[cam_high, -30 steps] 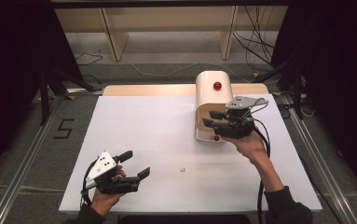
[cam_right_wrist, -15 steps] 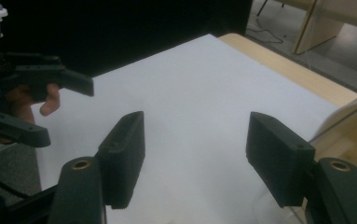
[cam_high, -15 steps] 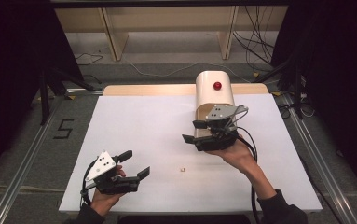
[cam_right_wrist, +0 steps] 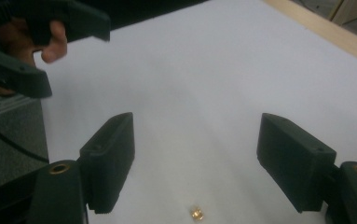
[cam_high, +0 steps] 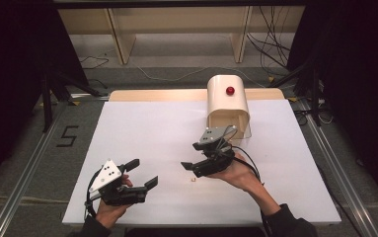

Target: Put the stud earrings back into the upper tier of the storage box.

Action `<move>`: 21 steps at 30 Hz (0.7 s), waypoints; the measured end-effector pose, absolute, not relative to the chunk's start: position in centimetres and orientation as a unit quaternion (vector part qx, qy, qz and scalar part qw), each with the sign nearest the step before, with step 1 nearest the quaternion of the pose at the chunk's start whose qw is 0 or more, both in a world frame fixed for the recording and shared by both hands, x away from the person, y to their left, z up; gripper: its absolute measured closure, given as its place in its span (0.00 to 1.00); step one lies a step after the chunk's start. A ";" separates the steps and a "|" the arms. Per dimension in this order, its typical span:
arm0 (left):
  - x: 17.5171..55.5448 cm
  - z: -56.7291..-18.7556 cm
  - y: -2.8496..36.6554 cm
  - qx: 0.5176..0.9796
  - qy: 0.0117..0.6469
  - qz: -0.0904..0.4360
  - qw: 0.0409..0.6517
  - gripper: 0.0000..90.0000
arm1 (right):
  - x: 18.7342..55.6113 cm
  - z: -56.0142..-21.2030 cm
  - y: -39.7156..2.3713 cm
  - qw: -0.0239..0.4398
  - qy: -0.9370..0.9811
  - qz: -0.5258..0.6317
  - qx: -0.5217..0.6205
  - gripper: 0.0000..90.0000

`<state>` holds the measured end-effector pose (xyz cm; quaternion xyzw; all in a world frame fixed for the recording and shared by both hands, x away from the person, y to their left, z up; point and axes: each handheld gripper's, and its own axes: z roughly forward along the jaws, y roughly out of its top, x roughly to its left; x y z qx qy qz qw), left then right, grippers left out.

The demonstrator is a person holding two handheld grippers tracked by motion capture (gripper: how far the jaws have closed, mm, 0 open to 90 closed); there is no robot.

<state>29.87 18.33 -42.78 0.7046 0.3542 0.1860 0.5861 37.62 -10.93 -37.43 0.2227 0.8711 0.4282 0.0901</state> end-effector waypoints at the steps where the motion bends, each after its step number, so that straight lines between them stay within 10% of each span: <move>1: 29.9 -42.8 18.3 0.705 0.353 0.187 0.586 0.13 | 37.6 -37.8 -10.8 0.089 0.873 0.424 0.222 0.31; 21: 29.9 -42.8 18.3 0.704 0.354 0.186 0.587 0.13 | 38.3 -42.3 -9.3 0.080 0.909 0.349 0.215 0.35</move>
